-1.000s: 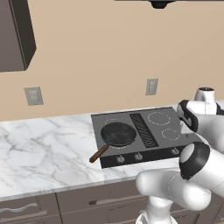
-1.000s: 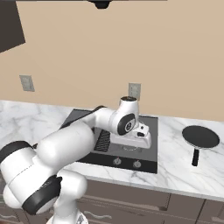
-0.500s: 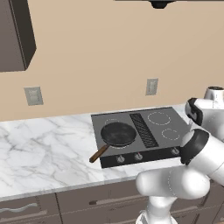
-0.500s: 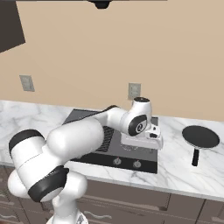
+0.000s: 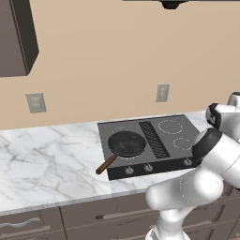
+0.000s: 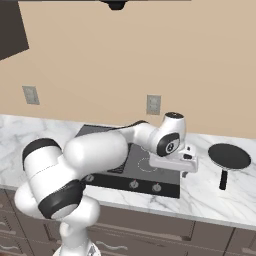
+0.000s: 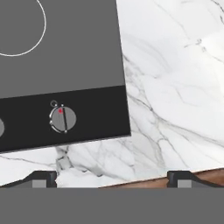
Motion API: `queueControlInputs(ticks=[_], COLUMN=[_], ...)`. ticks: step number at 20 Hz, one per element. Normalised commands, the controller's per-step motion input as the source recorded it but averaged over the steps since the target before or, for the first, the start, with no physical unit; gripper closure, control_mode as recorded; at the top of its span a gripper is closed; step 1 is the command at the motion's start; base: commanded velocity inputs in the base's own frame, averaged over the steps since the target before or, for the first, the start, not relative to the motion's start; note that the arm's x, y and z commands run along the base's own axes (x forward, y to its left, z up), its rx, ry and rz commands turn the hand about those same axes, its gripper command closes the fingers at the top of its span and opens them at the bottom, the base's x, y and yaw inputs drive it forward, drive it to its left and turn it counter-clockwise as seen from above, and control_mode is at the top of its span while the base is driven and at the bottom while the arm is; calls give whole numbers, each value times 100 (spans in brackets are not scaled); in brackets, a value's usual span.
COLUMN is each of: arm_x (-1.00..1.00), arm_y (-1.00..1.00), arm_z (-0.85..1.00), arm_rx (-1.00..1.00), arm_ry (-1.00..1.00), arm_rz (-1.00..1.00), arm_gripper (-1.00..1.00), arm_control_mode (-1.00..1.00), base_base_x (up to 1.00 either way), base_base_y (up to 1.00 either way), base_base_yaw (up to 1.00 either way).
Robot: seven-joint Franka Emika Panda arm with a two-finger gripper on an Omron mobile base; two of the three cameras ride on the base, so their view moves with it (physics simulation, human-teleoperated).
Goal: Place both pans onto different burners. Then place the lemon wedge and the steak on different pans.
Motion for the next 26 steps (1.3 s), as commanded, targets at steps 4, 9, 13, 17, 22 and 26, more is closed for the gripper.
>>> queueControlInputs(ticks=[4,9,13,17,22,26], arm_x=[5,7,8,13,12,13], arm_y=[-38,-42,-39,-36,-34,-31], arm_z=[0,0,0,0,0,0], arm_rx=[0,1,0,0,0,0], arm_ry=[0,0,0,0,0,0], arm_rz=[0,0,0,0,0,0], arm_gripper=[-100,-100,-100,-100,-100,-100], arm_control_mode=[-100,-100,-100,-100,-100,-100], base_base_x=[0,0,0,0,0,0], base_base_y=[0,0,0,0,0,0], base_base_yaw=[0,0,0,0,0,0])
